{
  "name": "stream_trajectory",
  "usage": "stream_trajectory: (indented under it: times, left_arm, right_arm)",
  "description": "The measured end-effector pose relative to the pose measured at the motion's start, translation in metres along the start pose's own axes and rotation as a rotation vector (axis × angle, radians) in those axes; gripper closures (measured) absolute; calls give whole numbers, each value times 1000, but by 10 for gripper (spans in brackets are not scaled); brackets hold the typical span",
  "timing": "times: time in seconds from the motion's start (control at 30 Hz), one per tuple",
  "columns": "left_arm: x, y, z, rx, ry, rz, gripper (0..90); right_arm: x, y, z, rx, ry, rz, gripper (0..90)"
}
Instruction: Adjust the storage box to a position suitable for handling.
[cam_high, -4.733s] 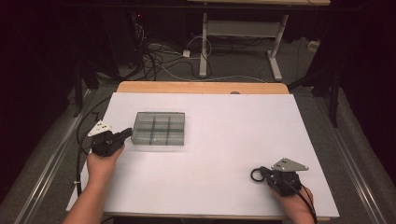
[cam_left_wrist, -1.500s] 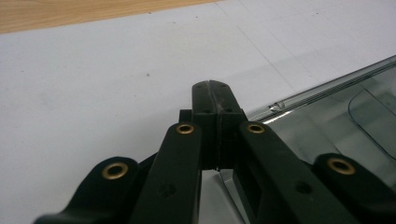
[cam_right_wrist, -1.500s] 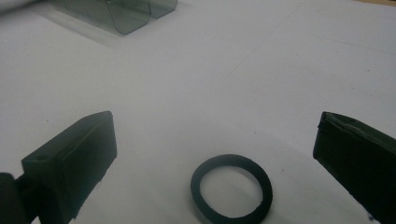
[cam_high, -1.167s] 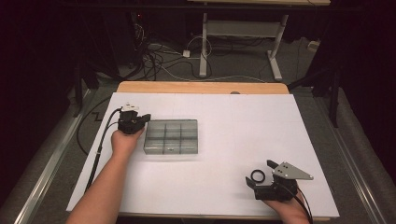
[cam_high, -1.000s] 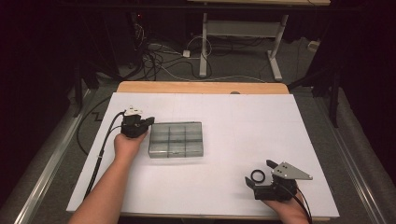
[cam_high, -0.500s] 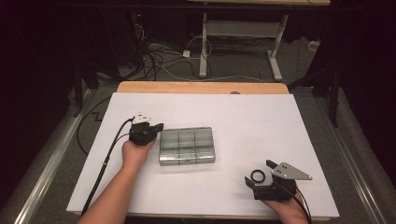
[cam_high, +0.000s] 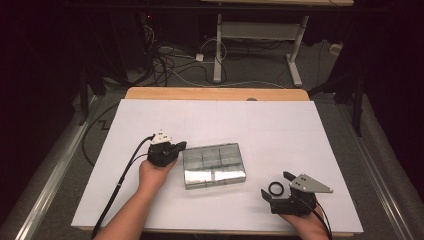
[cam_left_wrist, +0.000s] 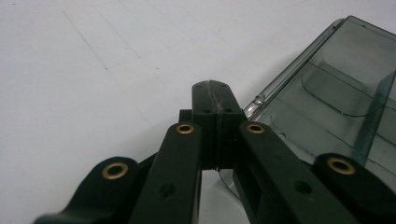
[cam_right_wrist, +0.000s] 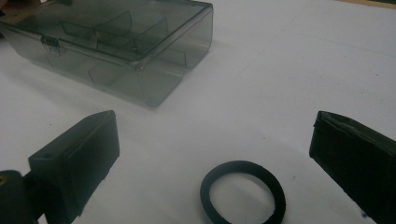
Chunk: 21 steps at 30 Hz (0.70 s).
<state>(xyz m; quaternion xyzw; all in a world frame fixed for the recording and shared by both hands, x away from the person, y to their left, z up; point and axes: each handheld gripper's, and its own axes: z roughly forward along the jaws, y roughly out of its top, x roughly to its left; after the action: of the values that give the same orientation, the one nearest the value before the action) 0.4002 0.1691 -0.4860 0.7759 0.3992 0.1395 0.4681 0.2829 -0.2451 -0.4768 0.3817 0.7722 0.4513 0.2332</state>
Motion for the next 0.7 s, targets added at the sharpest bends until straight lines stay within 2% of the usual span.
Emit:
stream_trajectory:
  times: [0.23, 0.37, 0.47, 0.5, 0.53, 0.57, 0.6, 0.63, 0.7]
  left_arm:
    - [-18, -8, -2, -6, -28, 21, 879]
    - [-25, -10, -4, -6, -43, 30, 879]
    - [-30, -13, -6, -7, -49, 36, 879]
    - [-31, -14, -6, -9, -51, 36, 879]
    - [-32, -15, -7, -13, -53, 32, 879]
    - [-33, -16, -8, -14, -54, 33, 879]
    - [-33, -16, -9, -12, -57, 33, 878]
    - [-32, -17, -10, -12, -61, 29, 878]
    - [-31, -18, -16, -20, -53, 22, 877]
  right_arm:
    - [1, 1, 0, -10, 0, 1, 63]
    - [1, 2, -1, -24, 7, 4, 156]
    - [0, 2, -2, -32, 8, 8, 174]
    - [0, 3, -3, -39, 11, 11, 217]
    - [0, 3, -3, -39, 11, 11, 217]
    - [0, 3, -3, -41, 12, 9, 246]
    - [1, 4, -4, -45, 18, 6, 366]
    - [1, 4, -6, -57, 32, -6, 426]
    - [4, 6, -6, -65, 39, -16, 510]
